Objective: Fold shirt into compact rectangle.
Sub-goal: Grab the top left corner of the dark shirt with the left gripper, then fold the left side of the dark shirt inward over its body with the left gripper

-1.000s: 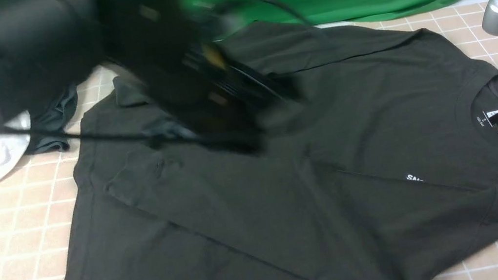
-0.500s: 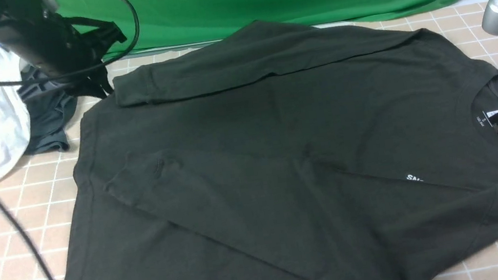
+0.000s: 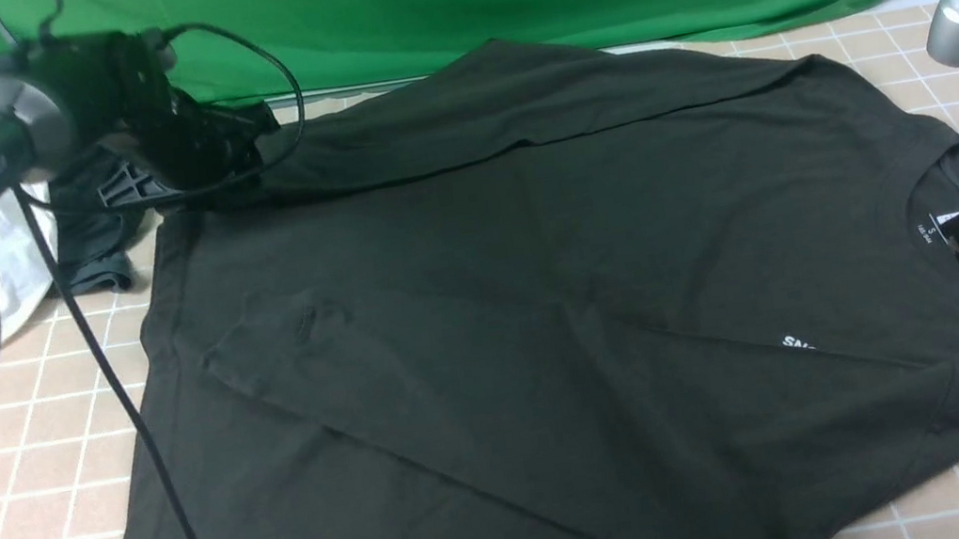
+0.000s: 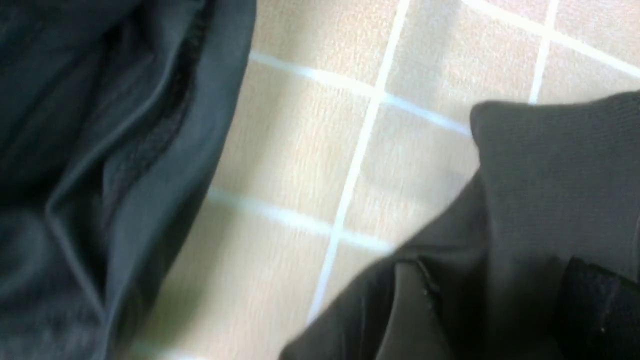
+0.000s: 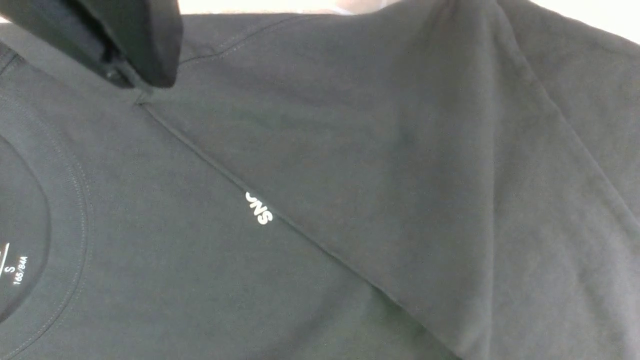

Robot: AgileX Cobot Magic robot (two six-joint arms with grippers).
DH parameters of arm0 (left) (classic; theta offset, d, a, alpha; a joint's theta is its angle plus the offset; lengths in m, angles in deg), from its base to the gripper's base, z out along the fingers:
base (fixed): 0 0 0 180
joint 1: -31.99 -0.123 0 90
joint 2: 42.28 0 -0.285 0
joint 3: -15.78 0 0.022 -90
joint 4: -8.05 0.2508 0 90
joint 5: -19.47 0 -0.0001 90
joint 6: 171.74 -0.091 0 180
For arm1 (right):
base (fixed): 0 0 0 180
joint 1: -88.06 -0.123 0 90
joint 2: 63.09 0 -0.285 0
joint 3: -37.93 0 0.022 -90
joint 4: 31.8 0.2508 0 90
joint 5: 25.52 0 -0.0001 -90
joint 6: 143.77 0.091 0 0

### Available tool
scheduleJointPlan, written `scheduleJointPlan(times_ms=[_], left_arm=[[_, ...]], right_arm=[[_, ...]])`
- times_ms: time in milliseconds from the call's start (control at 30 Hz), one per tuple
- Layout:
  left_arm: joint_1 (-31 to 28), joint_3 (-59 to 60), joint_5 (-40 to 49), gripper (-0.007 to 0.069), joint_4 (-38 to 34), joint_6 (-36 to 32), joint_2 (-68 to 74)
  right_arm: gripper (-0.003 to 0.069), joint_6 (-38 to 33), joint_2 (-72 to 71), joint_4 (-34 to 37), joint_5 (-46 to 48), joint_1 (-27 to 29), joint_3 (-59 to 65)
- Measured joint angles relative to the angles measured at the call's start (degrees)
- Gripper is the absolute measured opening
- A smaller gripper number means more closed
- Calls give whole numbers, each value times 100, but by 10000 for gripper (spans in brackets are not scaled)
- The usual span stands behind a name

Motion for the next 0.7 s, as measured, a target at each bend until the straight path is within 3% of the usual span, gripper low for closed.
scheduleJointPlan(times_ms=[167, 267, 333, 400, 700], left_arm=[[0, -6, -194, 351, -7, -91, 70], [-6, -7, -209, 256, -90, -330, 91], [-6, -54, -126, 104, -157, -586, 93], [-6, -105, 14, 47, -183, -656, 77], [-6, -223, 649, 30, -268, -871, -602]], right_arm=[[35, 0, 0, 5, 0, 0, 0], [35, 0, 0, 5, 0, 0, 0], [35, 0, 0, 9, 0, 0, 0], [35, 0, 0, 9, 0, 0, 0], [38, 0, 0, 12, -5, 0, 0]])
